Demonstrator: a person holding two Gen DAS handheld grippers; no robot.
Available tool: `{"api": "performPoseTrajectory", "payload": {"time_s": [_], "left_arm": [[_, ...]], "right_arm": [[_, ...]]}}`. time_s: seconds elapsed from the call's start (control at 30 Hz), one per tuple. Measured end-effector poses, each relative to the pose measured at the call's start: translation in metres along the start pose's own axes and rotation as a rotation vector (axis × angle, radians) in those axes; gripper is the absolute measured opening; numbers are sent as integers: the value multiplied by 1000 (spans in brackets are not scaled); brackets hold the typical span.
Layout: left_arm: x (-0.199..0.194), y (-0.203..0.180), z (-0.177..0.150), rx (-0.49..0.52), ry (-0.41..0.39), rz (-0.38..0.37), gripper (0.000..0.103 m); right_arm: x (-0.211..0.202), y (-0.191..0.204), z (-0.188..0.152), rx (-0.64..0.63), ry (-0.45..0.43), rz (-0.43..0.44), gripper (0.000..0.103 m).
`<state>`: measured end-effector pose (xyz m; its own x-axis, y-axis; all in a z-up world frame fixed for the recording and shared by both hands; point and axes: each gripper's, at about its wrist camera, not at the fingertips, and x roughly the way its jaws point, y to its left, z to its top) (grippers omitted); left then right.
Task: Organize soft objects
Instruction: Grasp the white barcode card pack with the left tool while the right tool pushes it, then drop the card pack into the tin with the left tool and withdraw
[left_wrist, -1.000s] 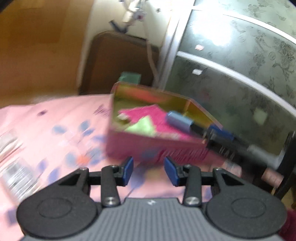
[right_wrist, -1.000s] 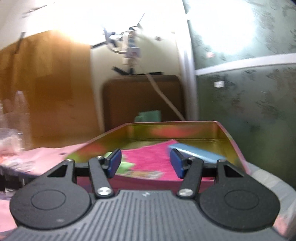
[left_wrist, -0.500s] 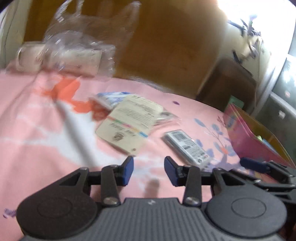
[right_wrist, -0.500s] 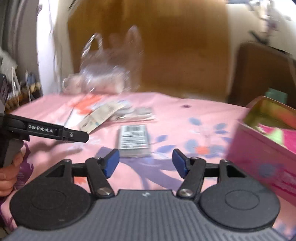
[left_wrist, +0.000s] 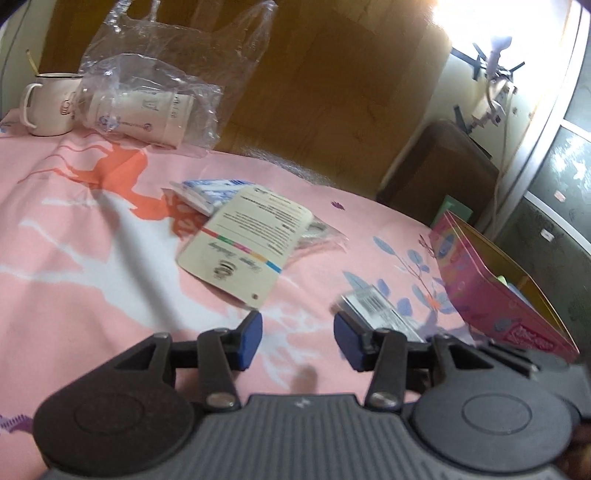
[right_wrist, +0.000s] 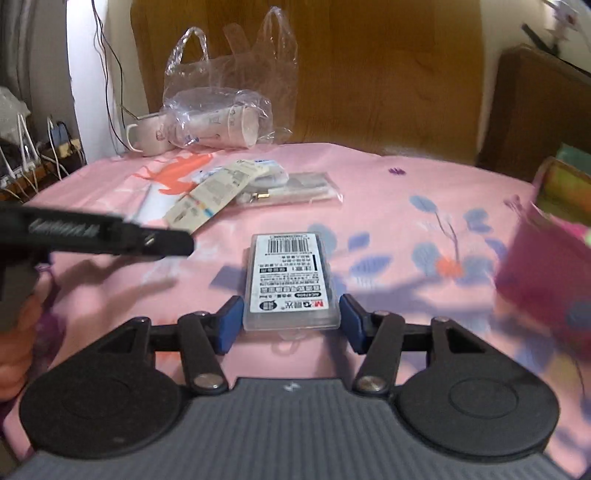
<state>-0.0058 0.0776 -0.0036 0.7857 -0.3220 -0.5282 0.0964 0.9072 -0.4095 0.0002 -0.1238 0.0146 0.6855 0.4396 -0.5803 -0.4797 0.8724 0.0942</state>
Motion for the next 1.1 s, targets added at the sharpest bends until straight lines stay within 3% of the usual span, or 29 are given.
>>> {"api": "performPoseTrajectory", "payload": {"time_s": [0.13,0.3,0.4,0.43,0.67,0.83,1.1], "left_arm": [[0,-13,-6,-35,72,-78,44],[9,-48,-14,-43,204,-197,44],[23,-64,-19,-62,255,-242,29],[26,-68,-19,-66,256,-255,29],[36,-121,7,41,225,-308,27],[49,-185,37,170,165,-390,27],[106,-269,47,249,195,-459,27]], "right_arm": [[-24,2,-20,49,-21,-9,60],[-38,-20,-29,219,-49,69,60],[-40,-30,-33,299,-64,120,60],[-42,-29,-35,301,-72,113,59],[-73,-49,-32,291,-221,6,59],[-100,-71,-18,219,-367,-179,59],[-116,-134,-20,248,-420,-357,59]]}}
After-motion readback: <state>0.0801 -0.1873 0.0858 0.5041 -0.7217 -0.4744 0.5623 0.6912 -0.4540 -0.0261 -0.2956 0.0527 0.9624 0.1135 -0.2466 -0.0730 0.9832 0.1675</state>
